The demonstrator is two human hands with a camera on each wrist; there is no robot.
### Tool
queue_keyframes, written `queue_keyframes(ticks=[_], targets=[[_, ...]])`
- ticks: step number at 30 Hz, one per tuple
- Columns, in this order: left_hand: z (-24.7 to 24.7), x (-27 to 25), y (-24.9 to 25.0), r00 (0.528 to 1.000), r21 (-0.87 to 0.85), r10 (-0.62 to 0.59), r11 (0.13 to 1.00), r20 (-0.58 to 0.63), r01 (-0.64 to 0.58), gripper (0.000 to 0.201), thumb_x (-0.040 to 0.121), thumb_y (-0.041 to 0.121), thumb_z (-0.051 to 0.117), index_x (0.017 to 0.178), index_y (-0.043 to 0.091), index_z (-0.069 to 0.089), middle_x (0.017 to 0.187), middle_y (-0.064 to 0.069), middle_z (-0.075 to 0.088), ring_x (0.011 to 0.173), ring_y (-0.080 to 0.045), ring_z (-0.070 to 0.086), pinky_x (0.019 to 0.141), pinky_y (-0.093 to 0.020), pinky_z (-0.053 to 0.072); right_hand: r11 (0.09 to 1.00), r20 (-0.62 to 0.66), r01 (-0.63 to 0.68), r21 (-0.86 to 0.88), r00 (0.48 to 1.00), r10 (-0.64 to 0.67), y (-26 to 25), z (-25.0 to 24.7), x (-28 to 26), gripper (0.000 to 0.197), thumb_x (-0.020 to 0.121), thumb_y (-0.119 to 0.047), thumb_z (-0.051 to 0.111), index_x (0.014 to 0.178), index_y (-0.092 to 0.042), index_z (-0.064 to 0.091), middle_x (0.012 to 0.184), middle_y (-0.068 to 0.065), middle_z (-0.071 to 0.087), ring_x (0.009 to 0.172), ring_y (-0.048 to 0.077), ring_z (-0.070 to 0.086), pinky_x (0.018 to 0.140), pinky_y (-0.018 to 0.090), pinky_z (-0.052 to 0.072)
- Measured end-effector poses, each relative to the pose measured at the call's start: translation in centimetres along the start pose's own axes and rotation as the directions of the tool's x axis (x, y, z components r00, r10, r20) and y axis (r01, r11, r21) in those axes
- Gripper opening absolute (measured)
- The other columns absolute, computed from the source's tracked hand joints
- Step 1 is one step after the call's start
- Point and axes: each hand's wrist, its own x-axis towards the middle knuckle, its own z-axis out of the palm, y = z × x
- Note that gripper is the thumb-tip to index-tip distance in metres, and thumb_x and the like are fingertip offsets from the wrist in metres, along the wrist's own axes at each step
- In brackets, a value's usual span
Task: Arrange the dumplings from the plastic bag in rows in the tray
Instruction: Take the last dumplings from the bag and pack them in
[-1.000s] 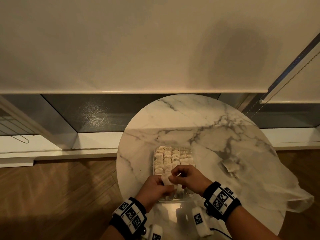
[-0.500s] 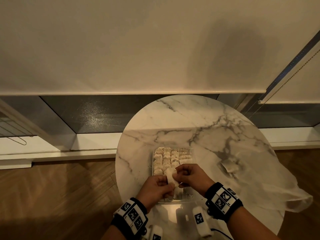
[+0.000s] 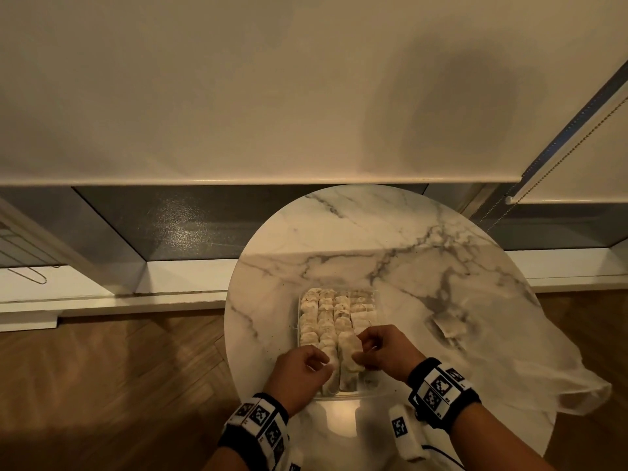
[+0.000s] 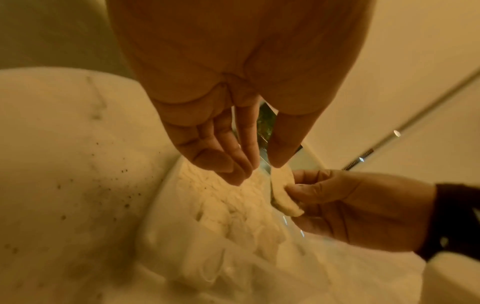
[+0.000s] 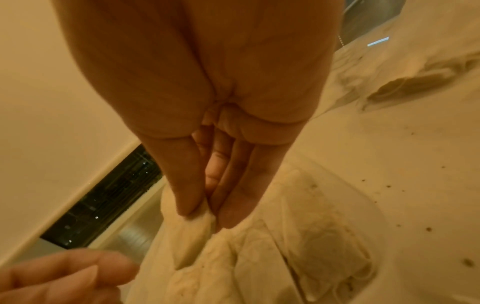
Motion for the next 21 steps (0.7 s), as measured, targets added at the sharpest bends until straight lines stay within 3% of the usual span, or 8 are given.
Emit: queue_keyframes(ticks=[2,4,8,13,16,21], targets=[[0.7,-0.1,0.1,0.996,0.184,0.059,0.98,0.066,-0.071,0.018,0.083,0.034,0.073,0.099,0.028,0.075,0.091,0.009,0.073,0.082,-0.002,0.067,0.079,-0.02,0.056,0.993,0.016,-0.05,-0.106,0.999,0.052,0.5,0.2,0.1,0.02,0.077,-0.008,0.081,0.091,-0.016,0.068,0.076,0.003,0.069,0.064,0.015,0.068,0.07,0.036,0.062],[1.8,-0.2,0.3,0.979,0.339,0.102,0.927,0.179,-0.159,0.025,0.086,0.037,0.066,0.107,0.027,0.074,0.101,0.01,0.073,0.091,-0.004,0.066,0.087,-0.025,0.055,0.979,0.057,-0.103,-0.173,0.992,0.114,0.6,0.7,0.0,0.02,0.078,-0.004,0.077,0.09,-0.016,0.067,0.081,0.005,0.07,0.065,0.016,0.069,0.066,0.033,0.062],[3.8,-0.2,0.0,0.941,0.511,0.021,0.835,0.338,-0.202,0.038,0.089,0.043,0.058,0.12,0.023,0.069,0.122,0.002,0.067,0.112,-0.017,0.061,0.096,-0.029,0.05,0.944,0.117,-0.163,-0.287,0.972,0.203,0.6,1.5,0.1,0.021,0.078,-0.003,0.076,0.091,-0.017,0.068,0.09,0.005,0.067,0.068,0.017,0.067,0.061,0.027,0.06],[4.7,-0.2,-0.8,0.931,0.588,-0.022,0.78,0.366,-0.213,0.05,0.09,0.049,0.053,0.136,0.028,0.057,0.139,0.002,0.057,0.125,-0.02,0.054,0.106,-0.034,0.045,0.893,0.051,-0.21,-0.397,0.967,0.25,0.5,2.1,0.9,0.022,0.078,-0.002,0.074,0.084,-0.022,0.067,0.095,0.007,0.069,0.075,0.02,0.071,0.064,0.031,0.062],[5.0,-0.1,-0.9,0.934,0.649,-0.018,0.724,0.358,-0.235,0.048,0.094,0.049,0.051,0.134,0.025,0.058,0.136,-0.002,0.058,0.125,-0.024,0.053,0.106,-0.036,0.044,0.832,0.002,-0.184,-0.524,0.976,0.217,0.6,2.5,1.2,0.019,0.079,-0.008,0.068,0.095,-0.018,0.07,0.103,0.006,0.069,0.09,0.02,0.069,0.077,0.027,0.059],[5.2,-0.1,-0.6,0.951,0.687,0.036,0.683,0.307,-0.248,0.043,0.095,0.046,0.05,0.132,0.026,0.056,0.136,-0.003,0.052,0.125,-0.024,0.047,0.105,-0.039,0.042,0.814,-0.031,-0.197,-0.546,0.976,0.215,0.7,3.1,1.3,0.016,0.082,-0.013,0.065,0.098,-0.018,0.069,0.112,0.006,0.066,0.094,0.019,0.061,0.075,0.022,0.049]])
